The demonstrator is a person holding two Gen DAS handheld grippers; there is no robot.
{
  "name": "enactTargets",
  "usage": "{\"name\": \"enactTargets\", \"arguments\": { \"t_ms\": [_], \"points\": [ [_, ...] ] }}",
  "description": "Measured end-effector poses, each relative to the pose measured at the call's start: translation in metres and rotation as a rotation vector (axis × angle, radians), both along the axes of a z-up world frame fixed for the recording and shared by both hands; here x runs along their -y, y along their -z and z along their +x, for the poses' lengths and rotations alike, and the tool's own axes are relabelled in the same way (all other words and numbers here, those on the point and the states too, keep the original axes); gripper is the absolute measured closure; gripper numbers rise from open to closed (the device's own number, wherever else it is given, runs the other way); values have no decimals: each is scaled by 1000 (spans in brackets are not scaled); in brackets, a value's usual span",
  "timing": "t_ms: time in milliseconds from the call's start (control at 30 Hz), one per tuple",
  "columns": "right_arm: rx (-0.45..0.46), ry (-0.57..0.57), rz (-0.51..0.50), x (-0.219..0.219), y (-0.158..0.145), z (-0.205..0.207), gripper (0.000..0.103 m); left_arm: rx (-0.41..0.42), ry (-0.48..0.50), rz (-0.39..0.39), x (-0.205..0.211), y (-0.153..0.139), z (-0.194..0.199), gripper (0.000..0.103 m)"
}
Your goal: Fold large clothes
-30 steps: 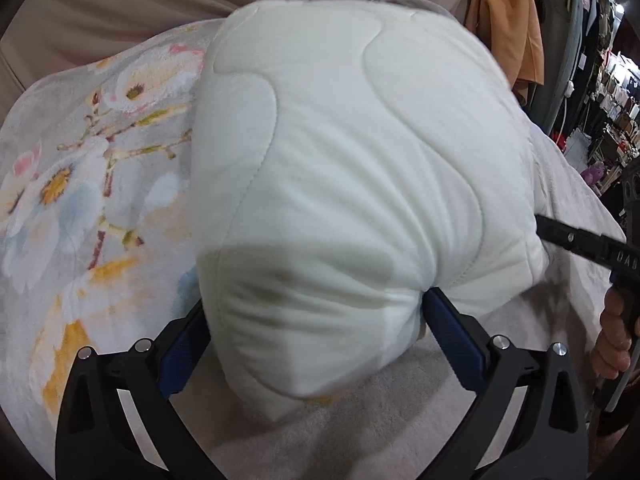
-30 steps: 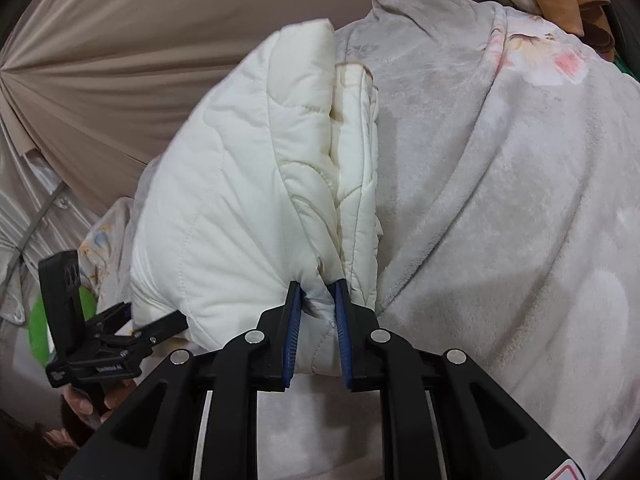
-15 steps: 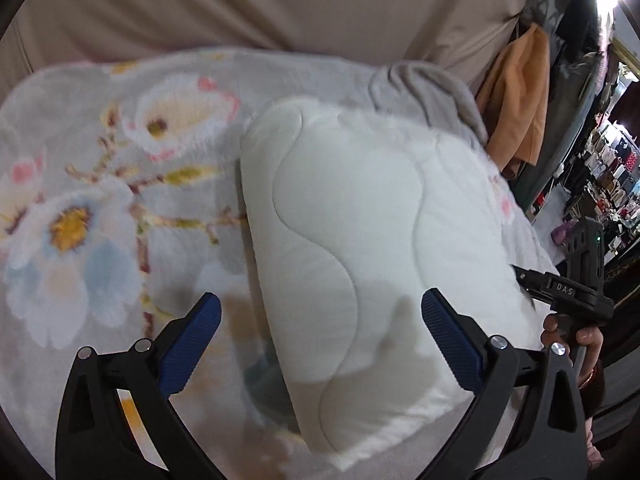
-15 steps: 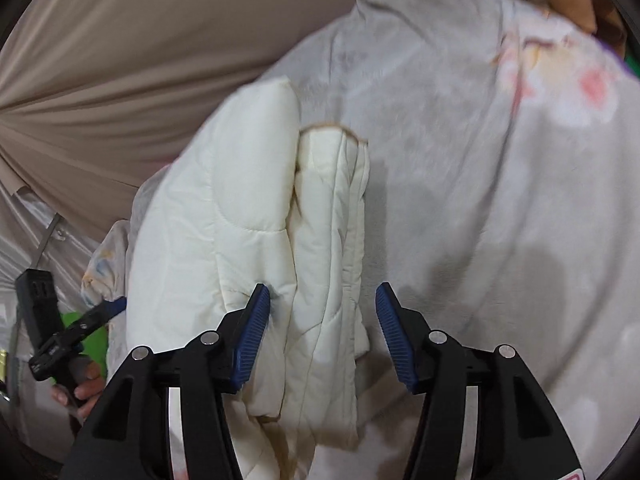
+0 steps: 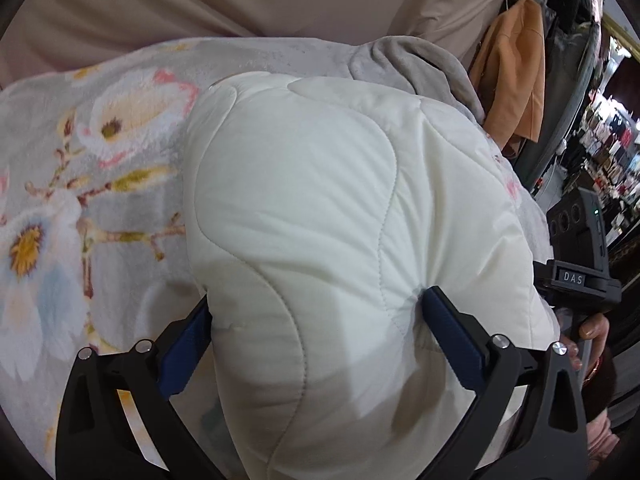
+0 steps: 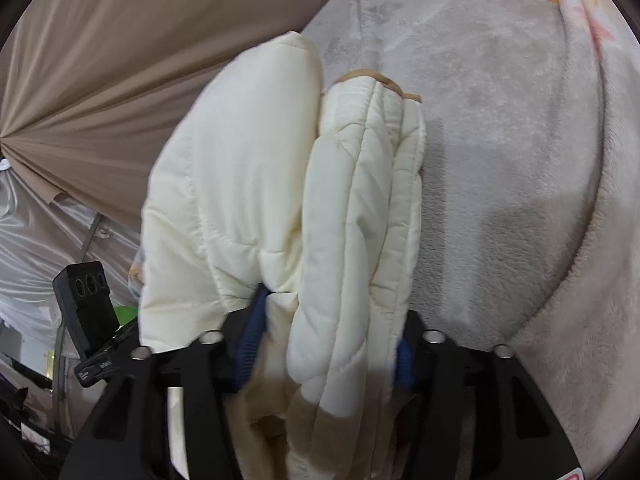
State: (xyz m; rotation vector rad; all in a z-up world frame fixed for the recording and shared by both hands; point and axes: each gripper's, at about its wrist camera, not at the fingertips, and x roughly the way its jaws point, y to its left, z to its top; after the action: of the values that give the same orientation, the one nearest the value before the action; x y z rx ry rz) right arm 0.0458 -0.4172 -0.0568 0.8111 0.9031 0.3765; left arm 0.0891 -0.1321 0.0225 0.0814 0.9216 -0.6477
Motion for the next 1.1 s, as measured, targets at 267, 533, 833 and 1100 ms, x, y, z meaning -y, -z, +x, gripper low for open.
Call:
{"name": "enactTargets", "arguments": {
  "t_ms": [267, 533, 833, 1100],
  "points": [
    [154, 61, -148, -26, -51, -20, 81, 172, 25, 33, -8, -49, -25, 44],
    [405, 85, -238, -59, -145, -40, 81, 421, 20, -31, -47, -131, -57, 45],
    [694, 47, -247, -125, -251, -17, 80, 771, -41, -108, -127, -223, -76, 45],
    [697, -20, -175, -185, -249, 63, 79, 799, -121, -122, -189, -217, -20, 43]
  ]
}}
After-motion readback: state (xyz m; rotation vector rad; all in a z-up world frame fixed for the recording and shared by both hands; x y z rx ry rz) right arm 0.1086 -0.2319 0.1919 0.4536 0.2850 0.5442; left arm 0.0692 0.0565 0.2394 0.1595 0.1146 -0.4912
